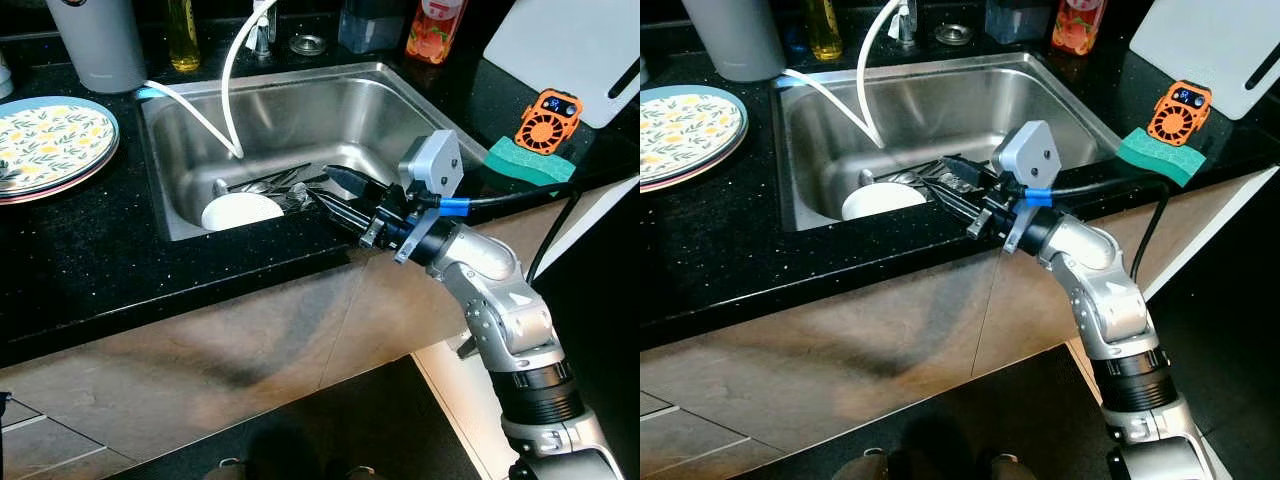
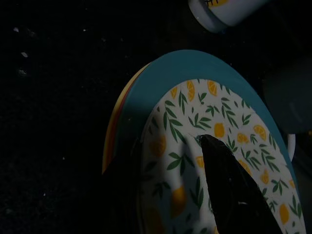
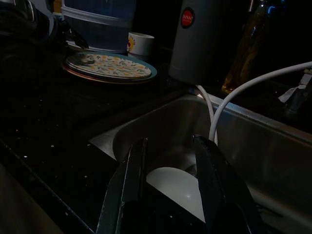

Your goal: Kitchen organization

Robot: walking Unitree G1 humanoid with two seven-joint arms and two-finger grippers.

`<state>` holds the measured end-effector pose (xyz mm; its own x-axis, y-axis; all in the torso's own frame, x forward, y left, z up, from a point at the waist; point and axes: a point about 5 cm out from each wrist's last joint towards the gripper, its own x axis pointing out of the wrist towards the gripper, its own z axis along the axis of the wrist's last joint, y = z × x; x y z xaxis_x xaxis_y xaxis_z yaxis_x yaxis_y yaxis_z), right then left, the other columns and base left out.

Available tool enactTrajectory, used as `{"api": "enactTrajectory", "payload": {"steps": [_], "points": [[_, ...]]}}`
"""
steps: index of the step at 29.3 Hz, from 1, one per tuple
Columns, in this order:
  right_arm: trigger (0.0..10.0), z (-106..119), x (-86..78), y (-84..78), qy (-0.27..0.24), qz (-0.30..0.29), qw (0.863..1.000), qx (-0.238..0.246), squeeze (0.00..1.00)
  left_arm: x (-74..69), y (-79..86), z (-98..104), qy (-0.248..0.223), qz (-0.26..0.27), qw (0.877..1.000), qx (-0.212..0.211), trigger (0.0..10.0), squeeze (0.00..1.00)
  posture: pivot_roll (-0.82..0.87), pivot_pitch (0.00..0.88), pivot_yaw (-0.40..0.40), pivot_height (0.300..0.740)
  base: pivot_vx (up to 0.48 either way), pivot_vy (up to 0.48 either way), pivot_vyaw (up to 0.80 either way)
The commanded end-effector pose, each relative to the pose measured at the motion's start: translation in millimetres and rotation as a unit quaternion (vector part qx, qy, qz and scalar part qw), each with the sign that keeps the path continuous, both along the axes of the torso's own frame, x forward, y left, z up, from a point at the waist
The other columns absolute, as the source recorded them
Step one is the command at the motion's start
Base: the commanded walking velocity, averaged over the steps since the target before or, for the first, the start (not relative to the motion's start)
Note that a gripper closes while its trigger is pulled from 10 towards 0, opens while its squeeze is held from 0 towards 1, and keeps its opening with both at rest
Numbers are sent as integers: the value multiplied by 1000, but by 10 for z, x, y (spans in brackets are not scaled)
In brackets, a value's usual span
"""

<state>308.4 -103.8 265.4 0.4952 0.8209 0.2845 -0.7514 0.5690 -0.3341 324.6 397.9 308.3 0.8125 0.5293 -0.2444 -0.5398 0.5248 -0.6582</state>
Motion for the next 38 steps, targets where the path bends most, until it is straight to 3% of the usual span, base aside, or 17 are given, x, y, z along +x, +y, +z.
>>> {"api": "enactTrajectory", "payload": {"steps": [1,9,10,11,12,13,16,20,23,25,26,29,34,35,36,38], "points": [[10000,62,-35,14,-11,10,1000,-2,0,61,-65,-173,24,-10,999,-23,10000,0,152,129,-55,740,0,0,0],[10000,83,-37,5,-14,8,1000,0,0,111,-124,-281,29,-10,998,-45,10000,0,149,124,-53,740,0,0,0],[10000,82,-39,0,-14,7,1000,0,0,107,-116,-327,32,-5,998,-56,9059,0,149,124,-53,740,0,0,0],[10000,82,-39,0,-14,7,1000,0,0,107,-116,-327,32,-5,998,-56,9059,0,149,124,-53,740,0,0,0],[10000,82,-38,-3,-14,7,1000,0,0,105,-113,-345,32,-4,998,-59,6039,0,149,124,-53,740,0,0,0],[10000,86,-37,-8,-14,5,1000,0,0,102,-107,-364,32,-1,998,-62,39,0,142,126,-55,740,0,0,0],[10000,91,-34,-12,-15,4,1000,0,0,101,-104,-367,28,2,998,-64,0,0,142,126,-55,740,0,0,0],[10000,102,-24,-19,-16,1,1000,1,0,105,-101,-332,13,2,998,-65,0,0,143,129,-57,740,0,0,0],[10000,101,-17,-22,-16,-2,1000,4,0,111,-99,-215,-13,3,999,-30,0,0,143,129,-57,740,0,0,0],[10000,113,6,-44,-18,-20,1000,17,0,92,-93,64,-95,9,995,13,0,0,143,134,-53,740,0,0,0],[10000,113,6,-44,-18,-20,1000,17,0,92,-93,64,-95,9,995,13,0,0,143,134,-53,740,0,0,0],[10000,139,26,-70,-19,-34,999,30,0,34,-109,348,-155,17,984,84,0,0,143,134,-53,740,0,0,0],[10000,142,29,-74,-19,-36,999,32,0,20,-115,403,-166,19,981,99,0,0,143,134,-53,740,0,0,0],[10000,152,38,-90,-20,-43,998,37,0,42,-244,512,-201,-25,973,112,10000,0,143,136,-55,740,0,0,0],[10000,166,43,-111,-22,-53,997,44,0,73,-531,609,-229,-115,954,152,10000,0,142,138,-50,740,0,0,0],[10000,197,50,-155,-26,-79,994,66,0,10,-1119,656,-273,-263,889,255,10000,0,142,140,-52,740,0,0,0]]}}
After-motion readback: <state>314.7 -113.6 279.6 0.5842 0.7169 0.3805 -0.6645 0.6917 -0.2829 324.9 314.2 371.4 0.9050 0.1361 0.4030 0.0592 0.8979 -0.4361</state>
